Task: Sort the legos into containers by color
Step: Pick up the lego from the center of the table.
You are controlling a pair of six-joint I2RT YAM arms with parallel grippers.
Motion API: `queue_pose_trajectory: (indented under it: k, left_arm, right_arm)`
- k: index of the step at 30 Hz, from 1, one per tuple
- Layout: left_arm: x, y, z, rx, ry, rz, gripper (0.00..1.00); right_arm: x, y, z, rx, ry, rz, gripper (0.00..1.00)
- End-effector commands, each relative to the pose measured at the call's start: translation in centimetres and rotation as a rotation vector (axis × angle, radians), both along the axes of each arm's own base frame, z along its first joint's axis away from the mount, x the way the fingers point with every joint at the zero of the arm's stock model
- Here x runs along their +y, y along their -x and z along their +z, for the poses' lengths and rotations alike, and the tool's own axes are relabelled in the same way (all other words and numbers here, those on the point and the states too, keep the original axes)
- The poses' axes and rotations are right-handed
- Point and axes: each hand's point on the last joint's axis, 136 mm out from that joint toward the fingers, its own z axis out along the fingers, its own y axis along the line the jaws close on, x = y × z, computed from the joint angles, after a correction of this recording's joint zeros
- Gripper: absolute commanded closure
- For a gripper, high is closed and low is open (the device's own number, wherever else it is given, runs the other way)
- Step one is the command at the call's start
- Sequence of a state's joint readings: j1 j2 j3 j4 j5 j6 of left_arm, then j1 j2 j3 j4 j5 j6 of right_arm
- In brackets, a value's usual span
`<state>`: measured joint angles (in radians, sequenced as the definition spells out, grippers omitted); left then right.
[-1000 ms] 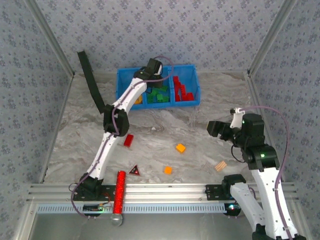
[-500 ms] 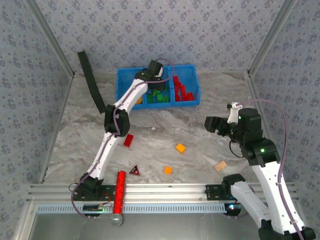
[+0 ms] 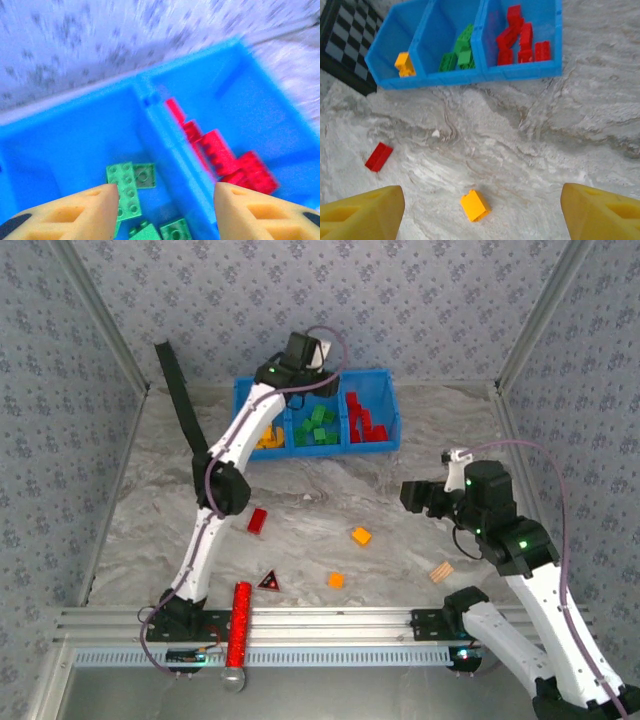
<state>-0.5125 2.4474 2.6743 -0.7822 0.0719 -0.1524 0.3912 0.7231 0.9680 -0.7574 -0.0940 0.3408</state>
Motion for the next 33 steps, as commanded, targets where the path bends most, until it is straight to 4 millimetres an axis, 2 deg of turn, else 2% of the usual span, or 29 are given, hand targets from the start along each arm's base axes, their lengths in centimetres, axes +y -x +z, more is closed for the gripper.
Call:
queue_pose_trajectory:
  k: [1,5,8,11,13,15,20,23,28,33]
  left_arm:
    - [0.0,3.0,10.0,-0.165,0.079,-0.094,0.46]
    - [1.7,5.4,13.3,-0.191,0.070,-0.116,0.44]
    - [4.8,6.6,14.9,-0.189,0.068,-0.078,0.44]
    - [8.8,7.8,16.2,-0.218,0.020,-0.021,0.43]
    - [12.3,8.9,16.4,-0.235,-0.071,0.059,0.40]
    - [14.9,10.3,16.5,-0.241,-0.138,0.113,0.36]
    - [18.7,14.2,16.9,-0.237,-0.148,0.192,0.32]
    - [20.9,16.5,16.0,-0.216,-0.172,0.249,0.30]
    - [23.8,20.1,15.3,-0.209,-0.195,0.319,0.28]
    - [25.2,23.1,15.2,-0.219,-0.187,0.344,0.27]
  right_arm:
    - [0.9,0.0,-2.2,0.038,0.047,0.029,0.16]
    - [4.1,-0.2,-4.2,0.026,0.076,0.149,0.16]
    - [7.7,-0.4,-5.7,0.001,0.132,0.279,0.15]
    - [11.2,-0.8,-7.9,0.040,0.184,0.376,0.15]
    - [13.9,-0.9,-9.1,0.040,0.227,0.444,0.14]
    - [16.9,-1.1,-10.4,0.048,0.264,0.514,0.14]
    - [23.5,-2.2,-12.4,0.091,0.305,0.636,0.13]
    - [26.5,-4.1,-12.6,0.220,0.275,0.535,0.15]
    - [31.3,-3.7,-13.2,0.391,0.177,0.409,0.15]
    - [33.1,-3.4,-15.9,0.505,0.203,0.313,0.15]
